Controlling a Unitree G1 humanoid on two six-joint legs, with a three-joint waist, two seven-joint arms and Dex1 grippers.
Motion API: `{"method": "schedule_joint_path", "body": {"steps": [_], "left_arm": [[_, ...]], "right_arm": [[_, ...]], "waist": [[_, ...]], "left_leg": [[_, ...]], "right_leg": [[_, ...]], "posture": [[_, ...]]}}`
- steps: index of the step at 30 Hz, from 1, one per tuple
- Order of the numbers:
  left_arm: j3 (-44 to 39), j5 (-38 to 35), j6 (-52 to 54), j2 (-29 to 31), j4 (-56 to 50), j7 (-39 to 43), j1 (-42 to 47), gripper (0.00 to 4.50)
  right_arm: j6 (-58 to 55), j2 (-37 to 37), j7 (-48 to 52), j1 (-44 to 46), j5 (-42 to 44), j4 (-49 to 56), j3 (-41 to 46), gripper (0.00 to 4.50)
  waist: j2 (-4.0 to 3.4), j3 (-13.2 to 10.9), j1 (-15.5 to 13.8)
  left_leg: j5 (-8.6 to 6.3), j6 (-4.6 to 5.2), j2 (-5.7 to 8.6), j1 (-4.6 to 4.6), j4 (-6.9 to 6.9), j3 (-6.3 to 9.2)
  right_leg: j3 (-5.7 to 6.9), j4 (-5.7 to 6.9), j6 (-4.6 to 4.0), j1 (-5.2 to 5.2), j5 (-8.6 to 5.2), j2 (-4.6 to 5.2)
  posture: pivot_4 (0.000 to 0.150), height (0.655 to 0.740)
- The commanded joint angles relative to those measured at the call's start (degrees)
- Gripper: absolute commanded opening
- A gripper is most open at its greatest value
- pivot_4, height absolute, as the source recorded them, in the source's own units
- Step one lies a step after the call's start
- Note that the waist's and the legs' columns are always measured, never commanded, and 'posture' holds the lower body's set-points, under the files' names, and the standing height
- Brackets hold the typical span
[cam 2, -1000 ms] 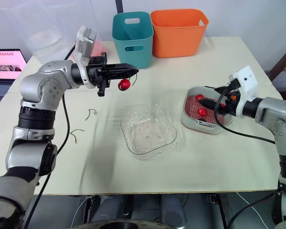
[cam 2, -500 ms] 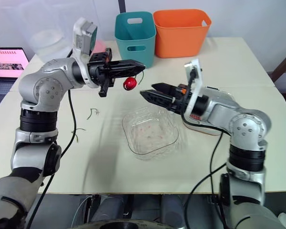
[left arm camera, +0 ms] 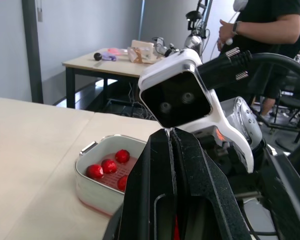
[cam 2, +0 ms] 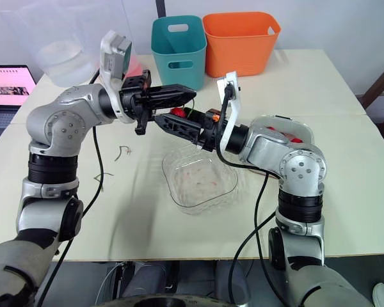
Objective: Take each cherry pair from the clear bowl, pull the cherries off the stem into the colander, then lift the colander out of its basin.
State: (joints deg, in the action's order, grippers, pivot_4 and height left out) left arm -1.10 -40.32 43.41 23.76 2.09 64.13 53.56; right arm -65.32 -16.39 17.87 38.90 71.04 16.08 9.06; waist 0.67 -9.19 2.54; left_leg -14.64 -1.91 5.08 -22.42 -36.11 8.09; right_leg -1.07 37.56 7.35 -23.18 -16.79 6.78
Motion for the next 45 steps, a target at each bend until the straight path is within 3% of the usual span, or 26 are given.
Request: {"method": "schedule_joint_path", "body": {"steps": [1,11,14,17,30,31,34,45], "left_arm": [[-1.1,-1.4,-0.4,0.4,-1.8,0.0,0.7,0.00],[-0.6,-1.1,-0.7,0.8,-1.1,0.6,0.9,0.00],[-0.6,-1.1,-0.7,1.0,-0.9,0.7,1.0,0.00],[-0.7,-1.2,-0.6,1.1,-0.6,0.9,1.2,0.00],[-0.8,-1.0,-0.8,1.4,0.4,1.3,2.0,0.00],[-0.7,-1.0,-0.8,1.4,0.5,1.3,2.1,0.00],[-0.8,-1.0,-0.9,1.3,0.7,1.3,2.2,0.00],[-2.0,-1.8,-0.7,1.1,1.5,0.6,3.1,0.00]], "right_arm": [[1.6,0.4,0.0,1.0,0.9,1.4,-0.5,4.42],[2.8,0.3,-1.0,0.4,1.0,1.5,-1.5,4.42],[3.2,0.3,-1.4,0.2,0.7,1.5,-1.7,3.60],[3.2,0.6,-2.1,0.1,1.2,1.3,-1.7,2.15],[4.1,0.9,-2.7,-0.3,0.7,1.6,-1.7,2.15],[4.2,0.9,-2.8,-0.3,0.7,1.6,-1.7,1.57],[4.4,0.8,-3.0,-0.5,0.8,1.7,-1.8,0.44],[4.2,0.0,-2.0,-1.9,-0.2,2.5,-3.3,0.44]], "waist": [[0.00,0.0,0.0],[0.00,0.0,0.0],[0.00,0.0,0.0],[0.00,0.0,0.0],[0.00,0.0,0.0],[0.00,0.0,0.0],[0.00,0.0,0.0],[0.00,0.0,0.0]], "left_leg": [[0.00,0.00,0.00,0.00,0.00,0.00],[0.00,0.00,-0.01,0.00,0.01,0.00],[0.00,0.00,0.00,0.00,0.01,0.00],[0.00,0.00,0.00,0.00,0.01,0.00],[0.00,0.00,0.00,0.00,0.02,0.00],[0.00,0.00,-0.01,0.00,0.02,0.00],[0.00,0.00,-0.01,0.00,0.02,0.00],[0.00,0.00,0.00,0.00,0.02,0.00]], "right_leg": [[0.00,0.00,0.00,0.00,0.00,0.00],[0.00,0.00,0.00,-0.01,0.00,-0.01],[0.00,0.00,0.00,-0.01,0.00,-0.01],[0.00,0.00,0.00,-0.01,0.00,-0.01],[0.00,0.00,0.00,-0.02,0.00,-0.01],[0.00,0.00,0.00,-0.01,0.00,-0.01],[0.00,0.00,0.00,-0.01,0.00,-0.01],[0.00,0.00,0.00,-0.02,0.00,-0.01]], "posture": [[0.150,0.7400],[0.150,0.7400],[0.150,0.7400],[0.150,0.7400],[0.150,0.7400],[0.150,0.7400],[0.150,0.7400],[0.150,0.7400]]}}
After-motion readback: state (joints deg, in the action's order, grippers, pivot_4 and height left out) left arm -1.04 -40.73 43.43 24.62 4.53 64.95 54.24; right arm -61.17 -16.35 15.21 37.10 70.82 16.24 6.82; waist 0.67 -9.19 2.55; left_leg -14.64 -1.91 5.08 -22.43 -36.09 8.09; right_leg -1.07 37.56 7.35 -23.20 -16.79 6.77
